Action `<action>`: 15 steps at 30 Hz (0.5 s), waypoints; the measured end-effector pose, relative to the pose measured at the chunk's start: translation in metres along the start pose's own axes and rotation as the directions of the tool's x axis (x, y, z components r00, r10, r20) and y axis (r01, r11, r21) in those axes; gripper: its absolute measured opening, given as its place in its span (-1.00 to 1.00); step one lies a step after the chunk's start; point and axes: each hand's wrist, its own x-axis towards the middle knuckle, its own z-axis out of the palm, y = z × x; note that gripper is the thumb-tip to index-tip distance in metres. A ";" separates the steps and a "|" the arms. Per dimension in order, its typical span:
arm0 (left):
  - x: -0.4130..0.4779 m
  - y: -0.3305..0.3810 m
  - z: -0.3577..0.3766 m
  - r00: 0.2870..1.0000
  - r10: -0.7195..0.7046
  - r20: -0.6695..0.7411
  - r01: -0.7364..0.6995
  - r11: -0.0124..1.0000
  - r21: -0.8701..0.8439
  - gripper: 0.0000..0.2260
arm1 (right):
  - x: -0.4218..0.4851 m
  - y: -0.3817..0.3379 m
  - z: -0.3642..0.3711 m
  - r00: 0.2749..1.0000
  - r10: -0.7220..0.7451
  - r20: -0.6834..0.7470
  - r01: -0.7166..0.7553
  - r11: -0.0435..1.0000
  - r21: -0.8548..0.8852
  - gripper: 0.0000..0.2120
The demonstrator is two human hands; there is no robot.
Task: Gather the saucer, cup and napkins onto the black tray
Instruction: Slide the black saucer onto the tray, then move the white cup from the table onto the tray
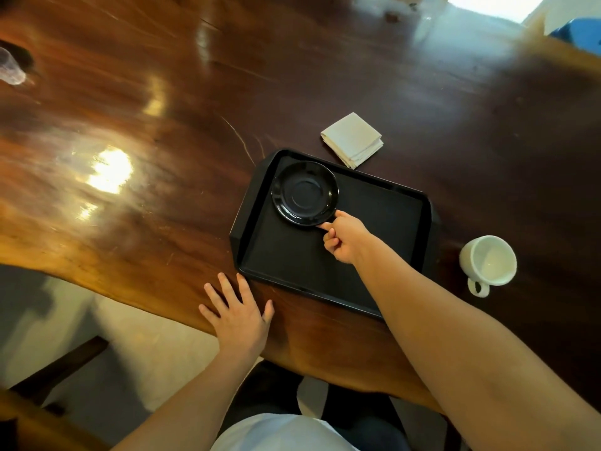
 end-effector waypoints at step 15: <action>-0.056 0.065 0.004 0.998 -0.023 0.061 0.024 1.000 -0.019 -0.20 | -0.040 0.005 -0.128 0.957 -0.288 -0.034 0.241 0.855 -0.459 -0.79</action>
